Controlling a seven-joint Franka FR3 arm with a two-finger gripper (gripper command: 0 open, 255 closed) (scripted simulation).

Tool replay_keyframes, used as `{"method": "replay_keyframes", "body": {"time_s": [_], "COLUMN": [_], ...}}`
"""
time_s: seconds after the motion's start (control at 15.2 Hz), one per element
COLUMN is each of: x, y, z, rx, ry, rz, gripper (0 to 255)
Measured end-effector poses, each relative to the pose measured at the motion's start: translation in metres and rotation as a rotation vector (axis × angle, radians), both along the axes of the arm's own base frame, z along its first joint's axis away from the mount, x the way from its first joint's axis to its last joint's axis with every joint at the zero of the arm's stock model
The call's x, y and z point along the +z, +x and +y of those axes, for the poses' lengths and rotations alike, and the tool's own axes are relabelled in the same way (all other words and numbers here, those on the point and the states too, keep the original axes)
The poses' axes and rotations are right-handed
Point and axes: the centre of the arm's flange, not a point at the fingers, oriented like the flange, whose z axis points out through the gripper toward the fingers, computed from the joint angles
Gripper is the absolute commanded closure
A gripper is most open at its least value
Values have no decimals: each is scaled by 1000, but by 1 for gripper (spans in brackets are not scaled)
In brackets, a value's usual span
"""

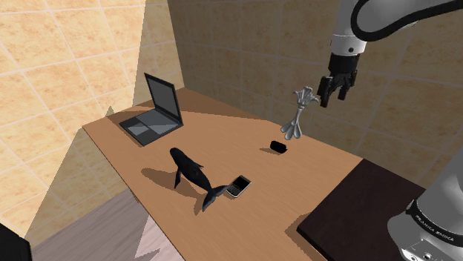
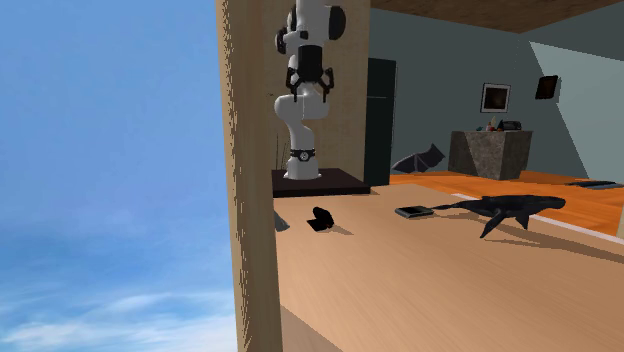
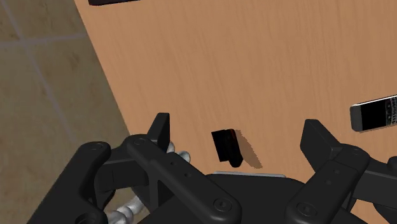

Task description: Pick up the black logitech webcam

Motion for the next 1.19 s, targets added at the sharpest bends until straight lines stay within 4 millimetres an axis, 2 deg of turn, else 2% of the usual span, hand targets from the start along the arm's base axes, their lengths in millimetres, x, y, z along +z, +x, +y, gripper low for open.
{"method": "replay_keyframes", "body": {"time_s": [1.19], "x": [-186], "y": [137], "z": [16], "rx": [58], "ry": [-53], "rz": [-60], "gripper": [0]}}
